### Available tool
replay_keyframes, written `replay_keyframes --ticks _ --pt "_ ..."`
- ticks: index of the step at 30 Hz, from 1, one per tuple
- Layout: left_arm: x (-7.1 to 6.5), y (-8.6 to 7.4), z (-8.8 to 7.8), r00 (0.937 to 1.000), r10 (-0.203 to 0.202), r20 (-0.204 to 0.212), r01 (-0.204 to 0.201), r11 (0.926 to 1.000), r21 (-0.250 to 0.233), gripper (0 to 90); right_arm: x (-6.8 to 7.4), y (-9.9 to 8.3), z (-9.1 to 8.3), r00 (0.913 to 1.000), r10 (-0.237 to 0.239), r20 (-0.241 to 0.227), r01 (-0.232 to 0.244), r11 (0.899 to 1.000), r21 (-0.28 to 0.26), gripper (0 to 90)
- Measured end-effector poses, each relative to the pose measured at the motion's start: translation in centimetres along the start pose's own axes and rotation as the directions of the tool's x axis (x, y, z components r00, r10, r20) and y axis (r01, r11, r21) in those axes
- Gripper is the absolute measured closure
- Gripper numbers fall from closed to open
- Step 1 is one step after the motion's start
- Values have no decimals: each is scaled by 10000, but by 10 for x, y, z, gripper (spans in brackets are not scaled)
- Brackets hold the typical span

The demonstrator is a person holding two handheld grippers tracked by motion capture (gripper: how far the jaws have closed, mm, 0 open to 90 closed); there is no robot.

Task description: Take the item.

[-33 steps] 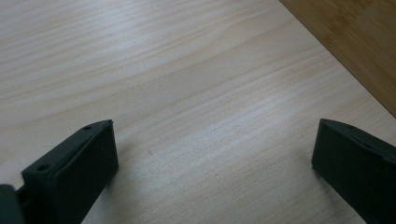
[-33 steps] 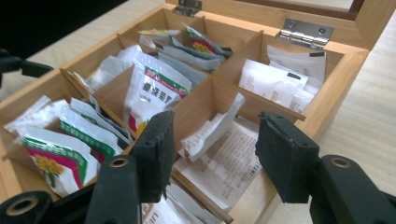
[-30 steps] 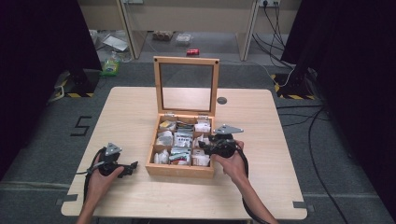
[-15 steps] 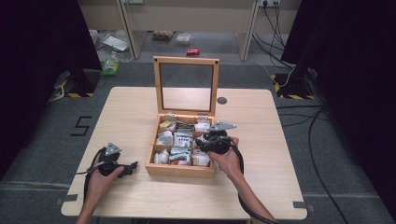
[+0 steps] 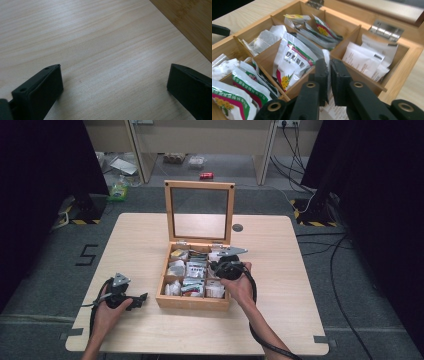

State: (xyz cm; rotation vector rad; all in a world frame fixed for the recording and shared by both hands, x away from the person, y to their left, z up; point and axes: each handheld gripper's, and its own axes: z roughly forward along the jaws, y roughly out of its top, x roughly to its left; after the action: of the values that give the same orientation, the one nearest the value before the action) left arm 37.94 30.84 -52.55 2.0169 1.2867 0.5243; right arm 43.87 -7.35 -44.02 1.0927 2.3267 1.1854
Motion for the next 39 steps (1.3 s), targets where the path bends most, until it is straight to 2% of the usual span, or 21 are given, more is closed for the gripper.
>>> replay_keyframes --ticks 8,16,20,30,33,39 --pt "0 0 0 10000 -4 0 4 10000 0 0 -5 8 -21 10000 19 -69 -24 9973 -729 864" --pt "0 0 0 10000 -7 4 7 10000 1 0 -22 13 -50 9993 376 -49 -379 9881 -1490 865" --pt "0 0 0 10000 -2 6 2 10000 0 0 -31 9 -63 9986 502 -154 -522 9810 -1868 865" --pt "0 0 0 10000 -1 6 1 10000 -1 0 -57 -21 -82 9943 1056 122 -1011 9752 -1969 866" --pt "0 0 0 10000 -2 6 2 10000 -1 0 -60 -25 -85 9932 1148 165 -1092 9734 -2014 865" --pt "0 0 0 10000 -1 4 1 10000 0 0 -62 -30 -88 9940 1033 360 -940 9750 -2014 865"
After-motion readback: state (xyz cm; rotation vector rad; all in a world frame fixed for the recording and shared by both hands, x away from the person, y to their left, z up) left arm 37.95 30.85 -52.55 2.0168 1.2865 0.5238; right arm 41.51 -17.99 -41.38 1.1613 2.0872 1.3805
